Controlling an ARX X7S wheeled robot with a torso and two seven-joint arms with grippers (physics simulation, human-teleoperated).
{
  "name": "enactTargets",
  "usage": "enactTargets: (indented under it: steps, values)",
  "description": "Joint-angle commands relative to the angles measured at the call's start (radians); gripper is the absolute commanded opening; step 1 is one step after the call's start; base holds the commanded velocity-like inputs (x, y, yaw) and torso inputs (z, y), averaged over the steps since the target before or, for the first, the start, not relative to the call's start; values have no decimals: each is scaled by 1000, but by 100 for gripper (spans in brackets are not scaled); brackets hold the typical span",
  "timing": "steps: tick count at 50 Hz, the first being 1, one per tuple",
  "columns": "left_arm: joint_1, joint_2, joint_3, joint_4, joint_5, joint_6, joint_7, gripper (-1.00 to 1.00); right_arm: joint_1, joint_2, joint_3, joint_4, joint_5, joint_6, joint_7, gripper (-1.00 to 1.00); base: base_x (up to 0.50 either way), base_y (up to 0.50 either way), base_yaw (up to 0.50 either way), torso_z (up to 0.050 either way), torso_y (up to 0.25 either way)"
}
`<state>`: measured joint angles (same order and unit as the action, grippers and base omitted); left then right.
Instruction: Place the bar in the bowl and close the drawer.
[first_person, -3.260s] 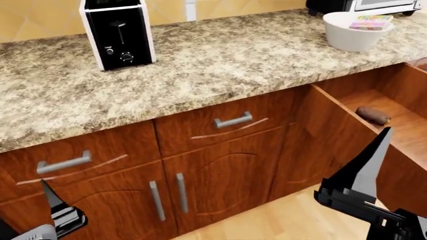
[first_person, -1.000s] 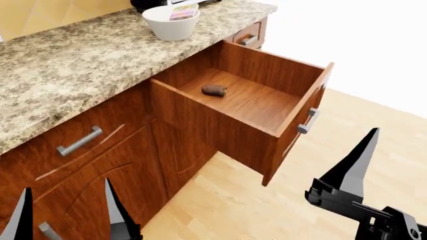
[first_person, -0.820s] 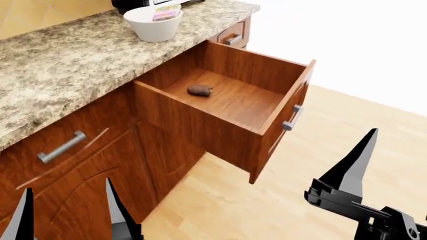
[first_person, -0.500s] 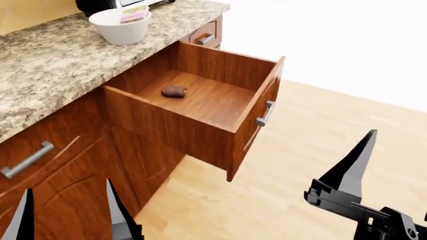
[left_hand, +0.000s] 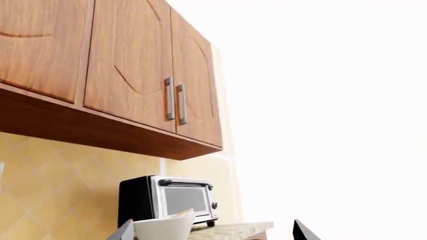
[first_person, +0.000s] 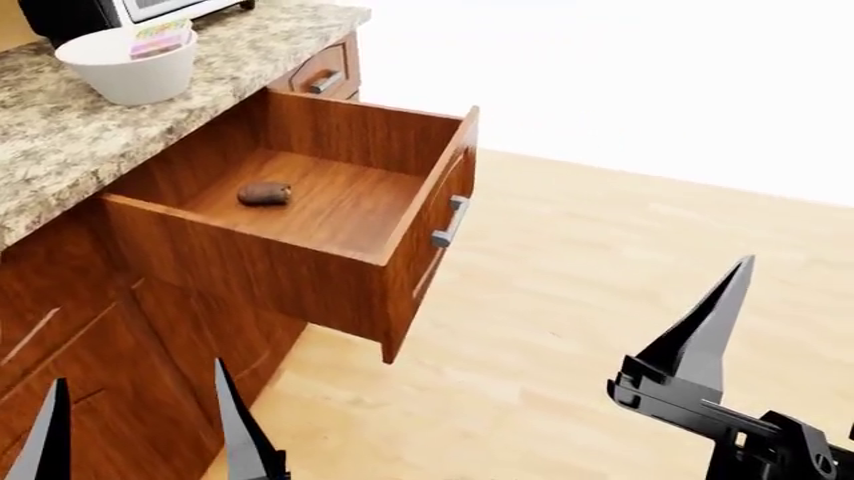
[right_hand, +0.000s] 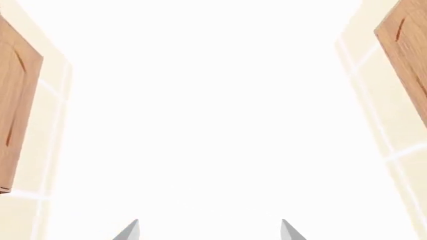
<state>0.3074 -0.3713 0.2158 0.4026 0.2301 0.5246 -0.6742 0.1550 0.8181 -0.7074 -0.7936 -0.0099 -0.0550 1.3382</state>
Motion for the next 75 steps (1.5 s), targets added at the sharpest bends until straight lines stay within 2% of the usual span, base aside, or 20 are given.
enactTargets:
  steps: [1,57,65,69,75]
  values:
    - [-2,-2,4,1,1,-3,-2,100,-6,-4,8,-3,0,3,-3,100,0,0,-500,0,0]
    - [21,-14,15,21,19,-2,-22,100,-25,-33,34,11,0,-9,-28,100,0,0,-500,0,0]
    - [24,-13,19,29,29,-2,-24,100,-34,-31,41,40,9,-52,-27,100,-138,5,0,0,0]
    - [62,22,38,66,108,12,-48,100,-26,-37,35,85,-2,-113,-39,100,0,0,0,0,0]
    - [237,145,137,218,432,96,-105,100,-25,-15,42,13,-81,-106,-48,100,0,0,0,0,0]
